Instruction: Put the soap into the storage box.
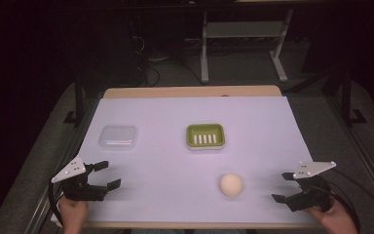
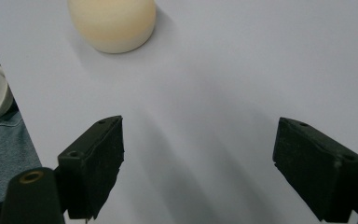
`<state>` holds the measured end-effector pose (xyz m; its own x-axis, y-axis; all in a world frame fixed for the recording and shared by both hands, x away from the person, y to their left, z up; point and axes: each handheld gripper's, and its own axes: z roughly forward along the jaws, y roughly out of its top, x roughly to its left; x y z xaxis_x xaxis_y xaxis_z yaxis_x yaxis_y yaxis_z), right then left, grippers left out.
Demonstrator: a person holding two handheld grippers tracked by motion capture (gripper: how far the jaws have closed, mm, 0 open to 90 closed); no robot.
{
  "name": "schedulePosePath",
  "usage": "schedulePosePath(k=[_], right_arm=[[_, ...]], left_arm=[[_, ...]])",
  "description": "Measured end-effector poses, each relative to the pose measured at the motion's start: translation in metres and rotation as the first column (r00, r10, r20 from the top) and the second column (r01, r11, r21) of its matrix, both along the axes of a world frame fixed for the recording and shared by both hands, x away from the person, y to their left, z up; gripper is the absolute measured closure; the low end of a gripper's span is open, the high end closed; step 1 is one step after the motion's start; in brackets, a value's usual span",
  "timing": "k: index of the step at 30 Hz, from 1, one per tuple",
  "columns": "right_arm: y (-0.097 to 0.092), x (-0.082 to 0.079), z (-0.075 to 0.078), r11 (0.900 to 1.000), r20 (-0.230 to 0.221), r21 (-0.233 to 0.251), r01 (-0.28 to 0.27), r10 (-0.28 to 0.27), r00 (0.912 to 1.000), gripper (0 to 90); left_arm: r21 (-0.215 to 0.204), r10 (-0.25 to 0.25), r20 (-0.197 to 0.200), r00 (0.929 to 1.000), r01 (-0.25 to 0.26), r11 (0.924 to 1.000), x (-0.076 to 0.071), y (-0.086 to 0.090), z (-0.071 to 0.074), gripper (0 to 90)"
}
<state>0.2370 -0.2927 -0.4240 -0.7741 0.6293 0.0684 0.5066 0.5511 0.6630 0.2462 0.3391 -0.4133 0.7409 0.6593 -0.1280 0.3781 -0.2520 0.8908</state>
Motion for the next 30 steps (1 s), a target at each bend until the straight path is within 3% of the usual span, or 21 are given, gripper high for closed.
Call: schedulePosePath(k=[6,16,26,30], right_arm=[[0.009,0.000,0.002,0.9995,0.010,-0.024,-0.021,0.021,0.9997,15.7],[0.016,0.000,0.005,0.9990,0.015,-0.025,-0.036,0.037,0.9992,16.2],[0.026,0.000,0.008,0.9974,0.020,-0.042,-0.058,0.059,0.9981,16.4],[0.029,0.000,0.009,0.9971,0.026,-0.040,-0.065,0.066,0.9975,16.4]], left_arm=[[-0.007,0.004,0.006,1.0000,-0.004,1.0000,0.000,0.001,0.001,13.1],[0.008,-0.003,0.012,0.9999,0.003,1.0000,-0.001,-0.002,0.002,13.1],[0.048,-0.029,0.014,0.9995,0.028,0.9984,-0.002,-0.008,0.003,13.1],[0.036,-0.022,0.016,0.9996,0.021,0.9991,-0.002,-0.007,0.003,13.1]])
